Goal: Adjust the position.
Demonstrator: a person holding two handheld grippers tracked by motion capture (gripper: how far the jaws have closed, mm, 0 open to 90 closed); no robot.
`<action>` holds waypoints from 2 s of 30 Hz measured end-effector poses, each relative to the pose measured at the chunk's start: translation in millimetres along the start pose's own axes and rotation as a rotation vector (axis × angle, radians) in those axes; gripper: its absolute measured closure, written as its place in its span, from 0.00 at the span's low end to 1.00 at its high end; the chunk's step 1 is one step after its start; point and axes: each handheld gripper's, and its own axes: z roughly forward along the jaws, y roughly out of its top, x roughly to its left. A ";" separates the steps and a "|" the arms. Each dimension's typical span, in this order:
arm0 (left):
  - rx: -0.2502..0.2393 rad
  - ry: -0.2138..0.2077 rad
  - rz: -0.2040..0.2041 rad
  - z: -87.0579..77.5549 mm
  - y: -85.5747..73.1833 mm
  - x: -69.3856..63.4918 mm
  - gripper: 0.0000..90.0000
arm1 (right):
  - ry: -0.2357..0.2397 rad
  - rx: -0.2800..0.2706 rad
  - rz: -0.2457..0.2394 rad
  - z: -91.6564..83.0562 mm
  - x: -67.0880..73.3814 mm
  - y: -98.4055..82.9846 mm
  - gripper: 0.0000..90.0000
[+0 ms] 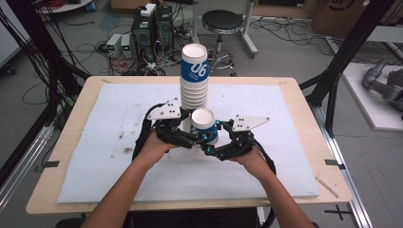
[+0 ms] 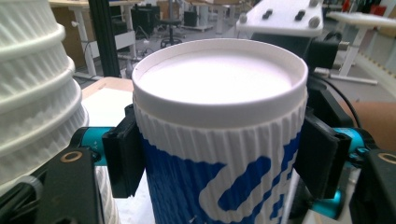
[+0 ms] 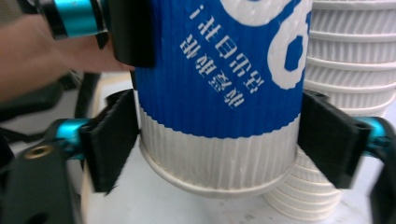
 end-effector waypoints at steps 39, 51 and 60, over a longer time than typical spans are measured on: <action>0.090 -0.076 0.028 -3.3 10.9 0.4 0.21 | -0.004 0.152 -0.196 -25.9 -4.2 7.3 0.29; 0.105 -0.151 0.027 -1.3 5.4 3.4 0.34 | 0.024 0.196 -0.239 -23.3 0.0 8.7 0.30; 0.110 -0.166 0.021 -1.9 1.7 1.8 0.34 | 0.039 0.209 -0.249 -23.3 2.0 8.2 0.31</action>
